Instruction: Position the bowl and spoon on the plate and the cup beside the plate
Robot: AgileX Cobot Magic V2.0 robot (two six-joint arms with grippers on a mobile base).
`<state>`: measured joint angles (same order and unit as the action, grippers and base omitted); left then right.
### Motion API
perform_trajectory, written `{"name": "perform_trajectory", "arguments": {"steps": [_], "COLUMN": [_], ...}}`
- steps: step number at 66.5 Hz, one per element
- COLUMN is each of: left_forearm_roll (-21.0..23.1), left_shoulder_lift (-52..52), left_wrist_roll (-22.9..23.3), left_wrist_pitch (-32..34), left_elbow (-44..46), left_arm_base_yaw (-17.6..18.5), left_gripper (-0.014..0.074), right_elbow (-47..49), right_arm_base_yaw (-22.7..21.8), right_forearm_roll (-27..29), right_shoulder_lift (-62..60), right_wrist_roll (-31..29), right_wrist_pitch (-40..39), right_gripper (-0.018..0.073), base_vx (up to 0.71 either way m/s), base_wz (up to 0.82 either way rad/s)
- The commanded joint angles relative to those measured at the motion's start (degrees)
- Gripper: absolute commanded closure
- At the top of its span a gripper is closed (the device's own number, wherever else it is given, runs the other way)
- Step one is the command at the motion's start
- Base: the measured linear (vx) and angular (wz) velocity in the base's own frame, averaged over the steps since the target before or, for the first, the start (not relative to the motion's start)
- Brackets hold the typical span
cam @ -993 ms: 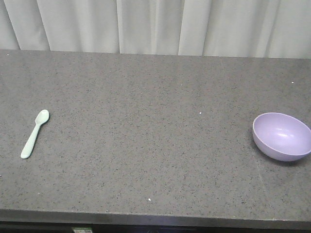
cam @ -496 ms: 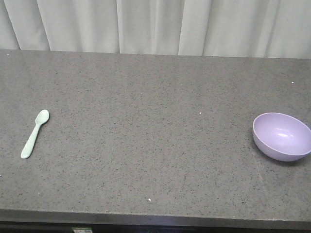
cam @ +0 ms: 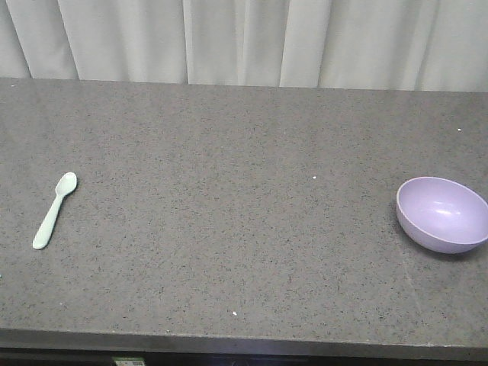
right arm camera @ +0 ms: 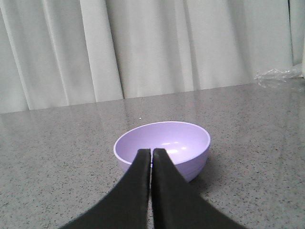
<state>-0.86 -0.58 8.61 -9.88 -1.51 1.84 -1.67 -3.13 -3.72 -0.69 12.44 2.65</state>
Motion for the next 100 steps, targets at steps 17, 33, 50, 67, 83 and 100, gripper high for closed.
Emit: {"name": "perform_trajectory", "arguments": {"steps": [17, 33, 50, 67, 83, 100], "left_forearm_roll": [0.03, 0.03, 0.03, 0.03, 7.47, 18.93], "left_shoulder_lift": [-0.87, -0.87, -0.87, -0.87, -0.87, -0.87], "left_wrist_roll": [0.50, 0.50, 0.50, 0.50, 2.97, 5.22], "left_wrist_pitch": [4.07, 4.07, 4.07, 4.12, 12.08, 20.08], "left_elbow": [-1.49, -1.49, -1.49, -1.49, -1.49, -1.05], "left_arm_base_yaw": [0.00, 0.00, 0.00, 0.00, 0.00, 0.00], "left_gripper": [0.0603, 0.0603, 0.0603, 0.0603, 0.0603, 0.0602], "right_elbow": [-0.44, -0.44, -0.44, -0.44, -0.44, -0.26], "right_arm_base_yaw": [-0.35, -0.35, -0.35, -0.35, -0.35, -0.35], "right_forearm_roll": [-0.49, -0.49, -0.49, -0.49, 3.72, 15.92], "right_shoulder_lift": [-0.53, -0.53, -0.53, -0.53, -0.53, -0.53], "right_wrist_roll": [-0.38, -0.38, -0.38, -0.38, 0.14, -0.10], "right_wrist_pitch": [-4.12, -4.12, -4.12, -4.42, -5.66, -6.27], "right_gripper": [0.0564, 0.0564, 0.0564, 0.0564, 0.0564, 0.0564], "base_vx": [0.00, 0.00, 0.00, 0.00, 0.00, 0.00], "base_wz": [0.00, 0.00, 0.00, 0.00, 0.00, 0.00]}}
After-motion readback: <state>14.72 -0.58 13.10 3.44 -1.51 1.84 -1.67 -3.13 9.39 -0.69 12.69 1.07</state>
